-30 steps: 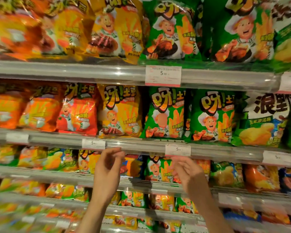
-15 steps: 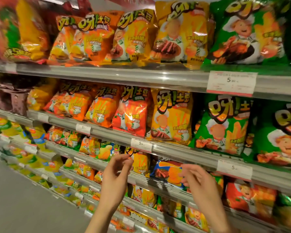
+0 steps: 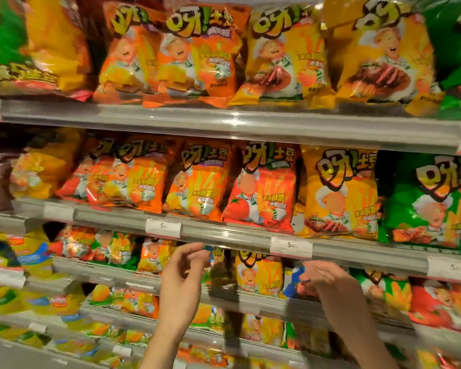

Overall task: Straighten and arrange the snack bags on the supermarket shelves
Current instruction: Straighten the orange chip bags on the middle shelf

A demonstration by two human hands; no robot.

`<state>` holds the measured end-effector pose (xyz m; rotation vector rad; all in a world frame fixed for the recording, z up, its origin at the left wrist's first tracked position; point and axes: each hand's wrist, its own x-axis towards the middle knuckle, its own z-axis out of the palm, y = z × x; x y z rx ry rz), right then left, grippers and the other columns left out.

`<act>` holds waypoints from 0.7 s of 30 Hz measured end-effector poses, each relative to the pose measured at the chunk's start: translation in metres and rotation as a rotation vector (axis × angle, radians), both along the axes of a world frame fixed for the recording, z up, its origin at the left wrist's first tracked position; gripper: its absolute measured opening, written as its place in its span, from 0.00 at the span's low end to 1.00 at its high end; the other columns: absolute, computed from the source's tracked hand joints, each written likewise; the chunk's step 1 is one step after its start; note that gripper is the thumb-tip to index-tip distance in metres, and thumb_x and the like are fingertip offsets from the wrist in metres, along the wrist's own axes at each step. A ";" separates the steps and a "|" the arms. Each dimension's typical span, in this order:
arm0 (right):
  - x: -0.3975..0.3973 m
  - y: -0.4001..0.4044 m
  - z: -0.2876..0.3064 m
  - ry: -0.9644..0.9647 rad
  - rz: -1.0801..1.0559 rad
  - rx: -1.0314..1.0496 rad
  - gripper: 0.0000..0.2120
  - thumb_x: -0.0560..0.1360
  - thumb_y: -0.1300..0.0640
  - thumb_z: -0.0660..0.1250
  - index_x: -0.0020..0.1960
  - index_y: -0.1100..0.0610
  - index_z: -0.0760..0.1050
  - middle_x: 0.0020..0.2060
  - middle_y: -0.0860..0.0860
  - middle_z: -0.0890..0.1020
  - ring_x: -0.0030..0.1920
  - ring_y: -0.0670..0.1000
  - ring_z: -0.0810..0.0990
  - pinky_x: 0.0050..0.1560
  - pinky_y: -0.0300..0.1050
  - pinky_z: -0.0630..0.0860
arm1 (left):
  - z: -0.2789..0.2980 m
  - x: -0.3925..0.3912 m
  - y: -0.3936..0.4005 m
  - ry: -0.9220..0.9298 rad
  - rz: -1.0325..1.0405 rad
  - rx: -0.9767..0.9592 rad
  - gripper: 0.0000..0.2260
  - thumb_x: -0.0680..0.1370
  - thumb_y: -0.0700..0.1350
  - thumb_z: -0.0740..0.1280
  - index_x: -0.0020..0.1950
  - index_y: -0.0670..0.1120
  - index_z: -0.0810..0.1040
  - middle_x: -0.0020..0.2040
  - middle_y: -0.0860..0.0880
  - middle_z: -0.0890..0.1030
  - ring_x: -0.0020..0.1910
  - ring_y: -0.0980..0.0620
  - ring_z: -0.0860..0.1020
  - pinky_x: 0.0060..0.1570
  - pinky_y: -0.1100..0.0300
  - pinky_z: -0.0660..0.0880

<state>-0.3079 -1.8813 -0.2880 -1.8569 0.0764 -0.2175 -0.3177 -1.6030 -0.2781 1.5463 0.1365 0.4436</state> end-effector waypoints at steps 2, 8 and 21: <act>-0.002 0.019 0.004 -0.048 -0.029 -0.074 0.07 0.80 0.56 0.68 0.49 0.49 0.84 0.42 0.44 0.87 0.45 0.47 0.86 0.49 0.46 0.81 | 0.001 0.007 0.024 0.003 -0.034 -0.006 0.04 0.82 0.44 0.69 0.54 0.52 0.81 0.49 0.57 0.85 0.49 0.59 0.83 0.50 0.59 0.79; -0.010 0.050 0.009 -0.098 -0.140 -0.175 0.11 0.81 0.56 0.67 0.42 0.47 0.83 0.37 0.43 0.86 0.38 0.40 0.84 0.40 0.29 0.75 | -0.001 0.023 0.060 0.035 -0.101 -0.027 0.04 0.81 0.42 0.70 0.54 0.50 0.82 0.49 0.48 0.85 0.50 0.55 0.83 0.51 0.64 0.79; 0.016 0.038 0.076 -0.204 -0.233 -0.172 0.06 0.81 0.53 0.66 0.56 0.51 0.80 0.41 0.49 0.84 0.37 0.34 0.79 0.34 0.26 0.73 | 0.056 0.060 0.033 -0.112 -0.217 0.180 0.03 0.82 0.47 0.69 0.55 0.54 0.81 0.47 0.60 0.83 0.46 0.60 0.81 0.44 0.68 0.77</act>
